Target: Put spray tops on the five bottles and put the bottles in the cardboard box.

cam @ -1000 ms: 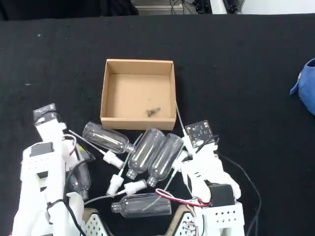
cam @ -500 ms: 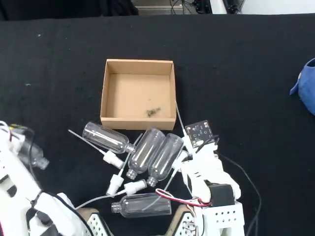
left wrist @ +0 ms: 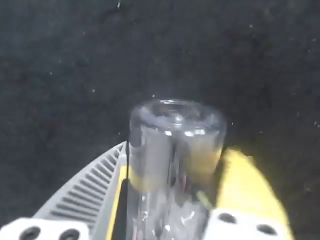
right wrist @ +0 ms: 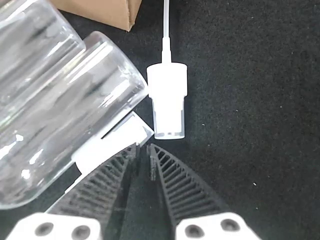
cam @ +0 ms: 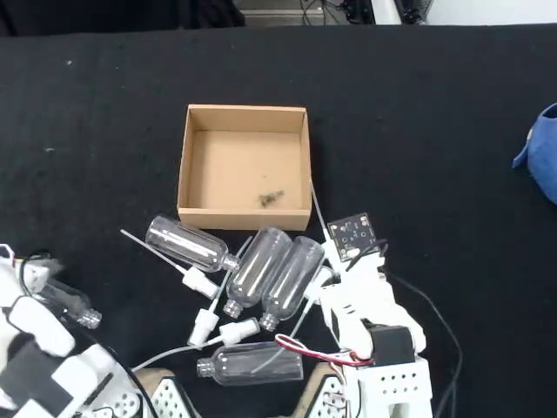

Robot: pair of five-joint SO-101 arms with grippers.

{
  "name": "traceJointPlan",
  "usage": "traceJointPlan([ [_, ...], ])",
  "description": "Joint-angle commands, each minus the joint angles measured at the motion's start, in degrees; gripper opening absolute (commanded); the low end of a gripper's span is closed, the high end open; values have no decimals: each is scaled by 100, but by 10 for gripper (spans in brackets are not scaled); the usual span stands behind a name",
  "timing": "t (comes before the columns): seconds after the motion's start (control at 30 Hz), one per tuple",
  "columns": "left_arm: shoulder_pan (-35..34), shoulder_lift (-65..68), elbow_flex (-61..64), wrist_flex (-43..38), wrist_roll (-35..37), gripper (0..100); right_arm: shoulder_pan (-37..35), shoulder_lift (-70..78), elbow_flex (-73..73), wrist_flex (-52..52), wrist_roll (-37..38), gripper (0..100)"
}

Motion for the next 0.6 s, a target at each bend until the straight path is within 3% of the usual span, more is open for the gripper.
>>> traceJointPlan([
  [0.0,-40,70,-1095,747,-9,306,-105,-558,-22,114,44,11],
  [0.17,101,141,-2721,2066,-1336,290,-105,-558,-22,114,44,11],
  [0.3,110,141,-3380,2462,-4264,289,-105,-558,-22,114,44,11],
  [0.43,57,141,-3275,2505,-7385,289,-105,-558,-22,114,35,11],
  [0.57,101,70,-2730,2462,-9538,289,-105,-558,-22,114,35,11],
])
